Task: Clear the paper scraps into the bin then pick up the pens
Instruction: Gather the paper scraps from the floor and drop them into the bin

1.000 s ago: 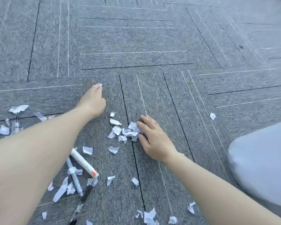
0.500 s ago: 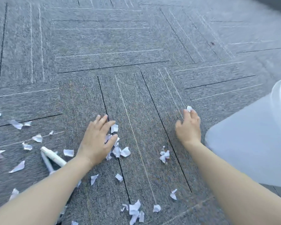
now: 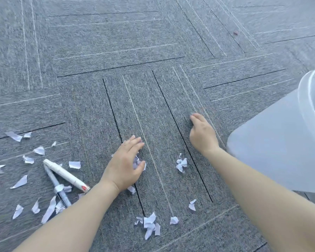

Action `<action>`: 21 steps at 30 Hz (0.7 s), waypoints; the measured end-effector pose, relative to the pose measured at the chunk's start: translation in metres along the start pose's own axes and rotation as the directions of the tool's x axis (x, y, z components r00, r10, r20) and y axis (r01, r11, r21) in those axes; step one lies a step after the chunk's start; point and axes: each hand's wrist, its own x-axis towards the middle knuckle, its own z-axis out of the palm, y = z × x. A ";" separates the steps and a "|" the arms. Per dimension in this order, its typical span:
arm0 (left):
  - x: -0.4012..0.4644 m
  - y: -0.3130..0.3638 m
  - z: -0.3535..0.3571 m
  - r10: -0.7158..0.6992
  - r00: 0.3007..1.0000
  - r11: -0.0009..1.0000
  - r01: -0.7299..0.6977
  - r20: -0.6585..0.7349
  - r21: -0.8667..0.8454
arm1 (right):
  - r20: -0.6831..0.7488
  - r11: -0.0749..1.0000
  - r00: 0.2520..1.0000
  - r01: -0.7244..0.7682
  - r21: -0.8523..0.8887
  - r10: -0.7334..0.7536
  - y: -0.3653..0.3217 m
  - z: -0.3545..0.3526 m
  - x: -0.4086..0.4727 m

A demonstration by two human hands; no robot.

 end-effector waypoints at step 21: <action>-0.058 0.033 0.005 -0.142 0.988 0.989 0.138 0.054 0.060 | 0.267 0.853 0.815 0.459 0.248 -0.515 -0.005 0.041 -0.189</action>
